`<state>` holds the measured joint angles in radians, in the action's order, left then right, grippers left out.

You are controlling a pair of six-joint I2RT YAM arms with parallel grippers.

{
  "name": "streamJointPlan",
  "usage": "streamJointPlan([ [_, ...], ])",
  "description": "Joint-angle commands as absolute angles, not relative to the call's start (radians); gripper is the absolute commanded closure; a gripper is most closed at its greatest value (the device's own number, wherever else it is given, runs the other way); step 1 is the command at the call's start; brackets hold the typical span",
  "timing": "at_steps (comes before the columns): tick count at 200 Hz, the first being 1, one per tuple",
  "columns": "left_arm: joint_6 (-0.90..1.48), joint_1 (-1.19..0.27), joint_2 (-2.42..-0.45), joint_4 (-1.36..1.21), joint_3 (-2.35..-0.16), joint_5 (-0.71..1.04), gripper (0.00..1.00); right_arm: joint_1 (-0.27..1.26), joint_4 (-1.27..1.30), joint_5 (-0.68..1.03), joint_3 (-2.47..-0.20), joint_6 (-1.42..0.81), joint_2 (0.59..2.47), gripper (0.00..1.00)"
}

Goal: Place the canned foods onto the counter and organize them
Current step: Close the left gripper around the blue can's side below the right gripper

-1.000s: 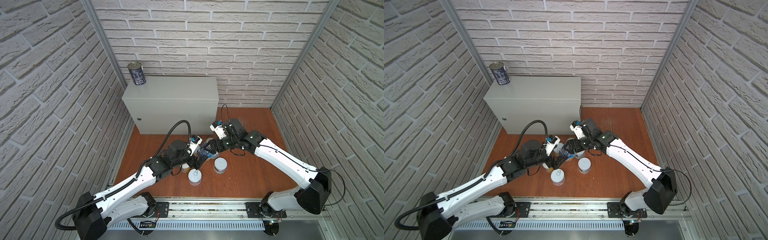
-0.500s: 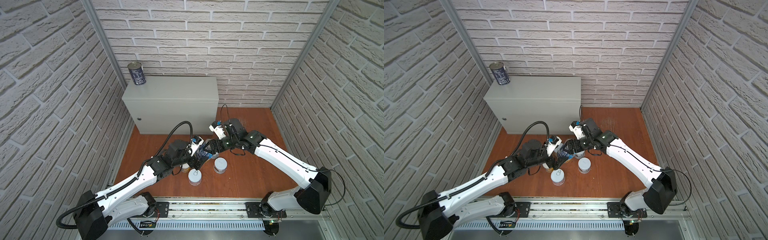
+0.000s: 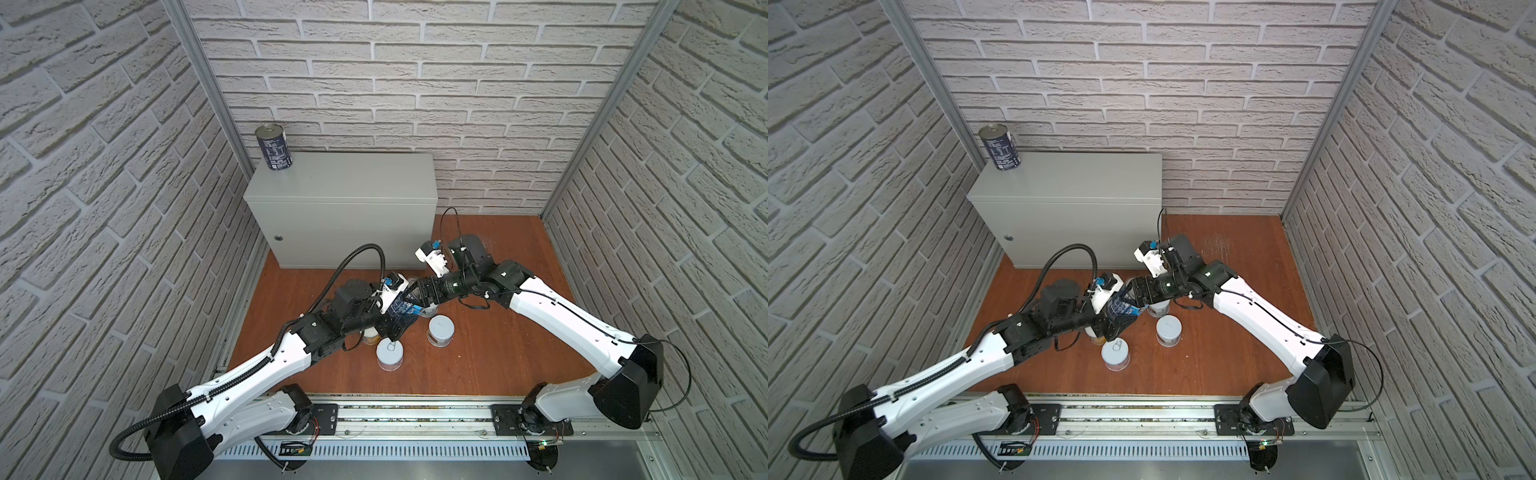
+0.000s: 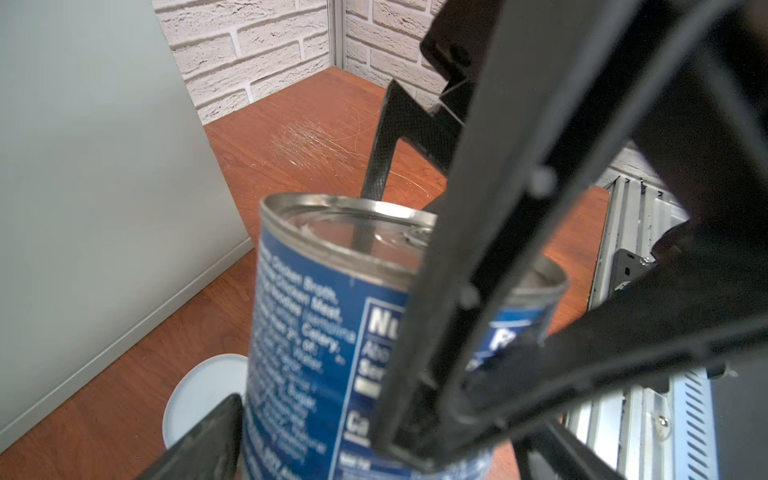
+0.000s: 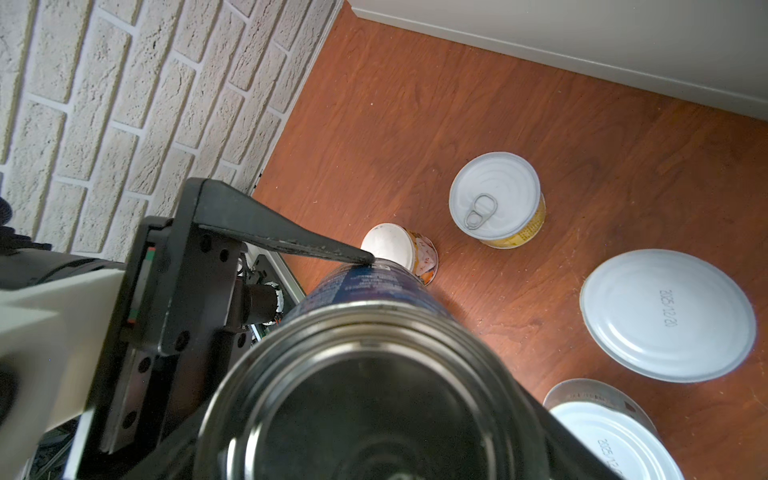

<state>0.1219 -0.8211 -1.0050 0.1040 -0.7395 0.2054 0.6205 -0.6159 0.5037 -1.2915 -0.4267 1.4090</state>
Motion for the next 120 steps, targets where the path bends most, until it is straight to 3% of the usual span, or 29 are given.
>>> streamJointPlan([
  [1,0.091,-0.827,-0.989,0.054,-0.73,0.229,0.02,0.615,-0.442,0.621,-1.312,-0.437,1.333,0.41],
  [120,0.08,-0.785,-1.009,-0.031,-0.709,0.279,0.09,0.601,-0.378,0.769,-1.286,-0.461,1.37,0.42],
])
